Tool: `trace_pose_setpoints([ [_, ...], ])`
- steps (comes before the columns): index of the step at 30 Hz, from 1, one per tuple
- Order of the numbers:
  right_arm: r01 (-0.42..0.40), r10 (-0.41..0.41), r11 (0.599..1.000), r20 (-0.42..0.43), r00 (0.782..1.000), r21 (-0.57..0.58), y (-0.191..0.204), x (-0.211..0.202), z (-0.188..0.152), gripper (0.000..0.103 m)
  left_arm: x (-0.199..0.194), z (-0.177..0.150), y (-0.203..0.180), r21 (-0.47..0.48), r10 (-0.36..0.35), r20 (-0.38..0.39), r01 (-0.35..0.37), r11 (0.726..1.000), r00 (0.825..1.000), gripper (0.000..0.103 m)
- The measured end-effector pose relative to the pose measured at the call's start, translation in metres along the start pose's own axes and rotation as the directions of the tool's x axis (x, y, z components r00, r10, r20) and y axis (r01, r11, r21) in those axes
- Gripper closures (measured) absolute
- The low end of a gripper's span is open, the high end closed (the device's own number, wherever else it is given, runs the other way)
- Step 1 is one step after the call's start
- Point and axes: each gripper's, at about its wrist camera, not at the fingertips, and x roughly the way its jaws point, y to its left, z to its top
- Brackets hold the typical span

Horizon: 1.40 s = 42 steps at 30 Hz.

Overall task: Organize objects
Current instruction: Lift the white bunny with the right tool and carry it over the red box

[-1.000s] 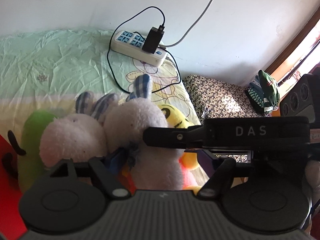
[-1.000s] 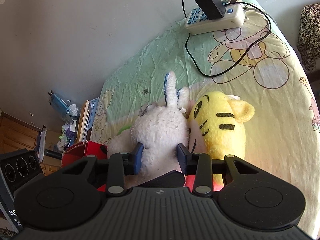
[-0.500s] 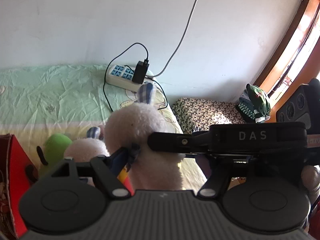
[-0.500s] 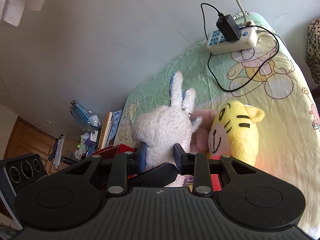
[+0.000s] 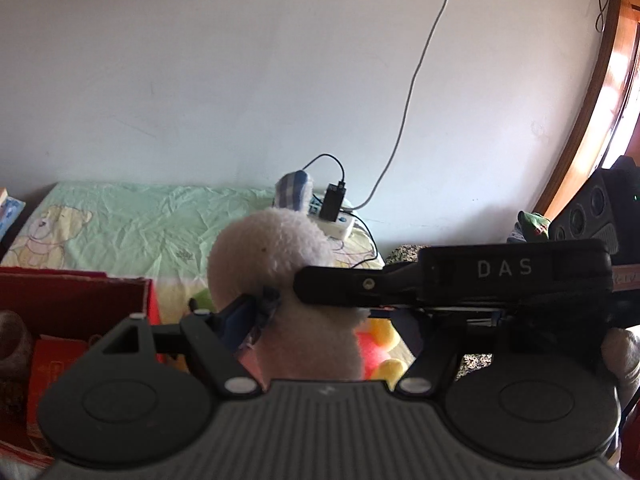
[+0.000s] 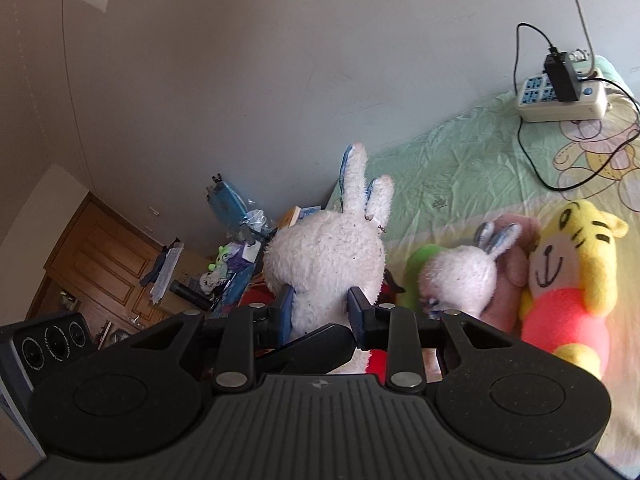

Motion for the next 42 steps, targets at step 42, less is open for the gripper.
trace_pose_setpoints([
  [42, 0.108, -0.086, 0.992, -0.267, 0.960, 0.067, 0.098, 0.291, -0.094, 0.067, -0.042, -0.052, 0.298, 0.087, 0.188, -0.244, -0.172, 0.981, 0.951, 0.025],
])
